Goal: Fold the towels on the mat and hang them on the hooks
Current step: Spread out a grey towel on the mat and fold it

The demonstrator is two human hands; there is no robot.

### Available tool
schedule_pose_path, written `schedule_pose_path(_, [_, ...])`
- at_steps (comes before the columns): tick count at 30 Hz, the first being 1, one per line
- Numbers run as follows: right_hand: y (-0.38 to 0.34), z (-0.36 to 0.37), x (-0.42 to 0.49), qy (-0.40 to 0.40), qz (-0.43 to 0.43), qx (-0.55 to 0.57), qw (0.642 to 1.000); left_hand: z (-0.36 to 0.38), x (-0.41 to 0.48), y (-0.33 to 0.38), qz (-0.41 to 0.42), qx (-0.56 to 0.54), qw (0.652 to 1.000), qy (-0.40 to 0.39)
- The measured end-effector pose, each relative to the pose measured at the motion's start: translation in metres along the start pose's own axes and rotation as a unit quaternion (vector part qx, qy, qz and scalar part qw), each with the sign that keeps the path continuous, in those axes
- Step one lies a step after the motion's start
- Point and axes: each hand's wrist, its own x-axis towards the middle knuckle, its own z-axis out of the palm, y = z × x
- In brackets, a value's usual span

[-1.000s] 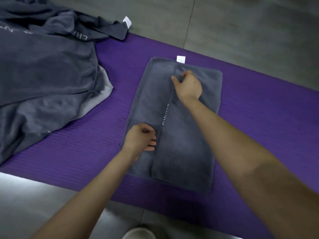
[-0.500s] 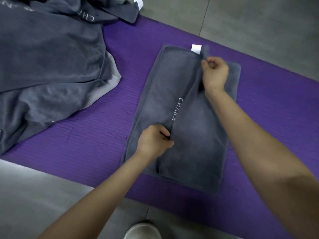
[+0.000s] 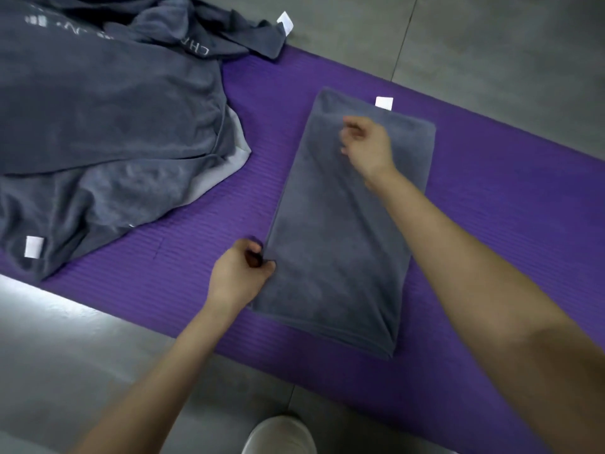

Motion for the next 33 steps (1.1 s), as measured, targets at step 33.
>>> schedule_pose_path(33, [0.146, -0.16, -0.276, 0.288, 0.209, 0.004, 0.935, 0.008, 0.047, 0.074, 0.439, 0.321, 0.839, -0.012])
